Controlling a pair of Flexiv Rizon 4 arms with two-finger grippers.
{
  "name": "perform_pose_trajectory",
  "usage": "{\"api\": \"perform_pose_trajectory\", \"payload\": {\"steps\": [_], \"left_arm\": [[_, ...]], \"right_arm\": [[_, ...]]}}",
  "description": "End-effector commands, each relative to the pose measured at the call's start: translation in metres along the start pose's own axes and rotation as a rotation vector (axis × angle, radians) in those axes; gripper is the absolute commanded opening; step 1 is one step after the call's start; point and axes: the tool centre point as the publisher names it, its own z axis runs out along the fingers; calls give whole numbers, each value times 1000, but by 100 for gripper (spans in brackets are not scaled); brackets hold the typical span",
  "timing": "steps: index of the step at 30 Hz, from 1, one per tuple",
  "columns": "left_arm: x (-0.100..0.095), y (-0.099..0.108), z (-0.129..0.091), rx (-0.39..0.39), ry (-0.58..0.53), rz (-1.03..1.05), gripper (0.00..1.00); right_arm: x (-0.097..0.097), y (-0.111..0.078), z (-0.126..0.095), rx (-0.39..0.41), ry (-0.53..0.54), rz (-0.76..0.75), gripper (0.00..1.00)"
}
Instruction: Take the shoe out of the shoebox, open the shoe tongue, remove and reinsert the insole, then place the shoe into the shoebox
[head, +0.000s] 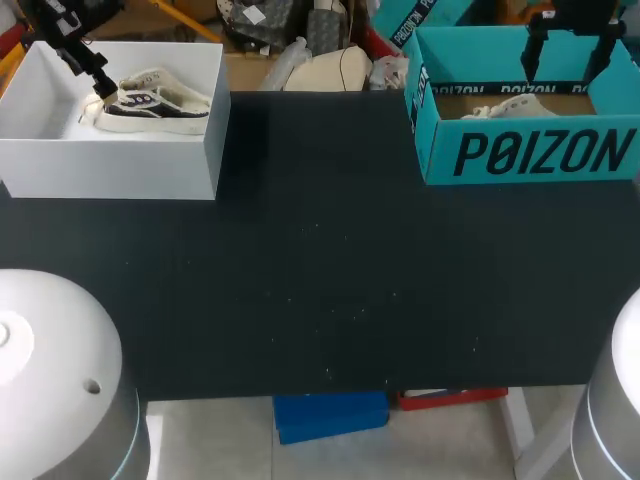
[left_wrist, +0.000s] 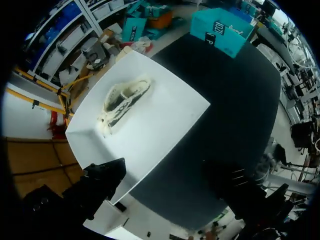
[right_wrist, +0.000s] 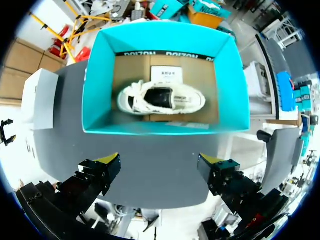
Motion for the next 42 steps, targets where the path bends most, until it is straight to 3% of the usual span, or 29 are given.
{"api": "perform_pose_trajectory", "payload": {"steps": [1,8,9,10,12,14,15,16,30,36,42], "left_arm": [[-19,-1,19,45,-41,651,100],[-69,-11,51,-44,22,784,98],[-75,-13,55,-62,14,804,83],[-80,-16,59,-68,23,816,78],[-88,-22,66,-78,58,863,77],[-96,-30,75,-101,42,897,63],[-99,-35,79,-101,53,904,50],[-102,-39,84,-106,58,914,47],[-137,-101,147,-107,78,888,50],[-143,-115,175,-111,92,860,53],[-139,-117,203,-121,122,842,47]], "right_arm": [[0,0,-1,1,-1,0,100],[0,0,-1,1,-1,0,100],[0,0,-1,1,-1,0,100],[0,0,-1,1,-1,0,100],[0,0,-1,1,-1,0,100],[0,0,-1,1,-1,0,100],[0,0,-1,1,-1,0,100],[0,0,-1,1,-1,0,100],[0,0,-1,1,-1,0,100],[0,0,-1,1,-1,0,100],[0,0,-1,1,-1,0,100]]}}
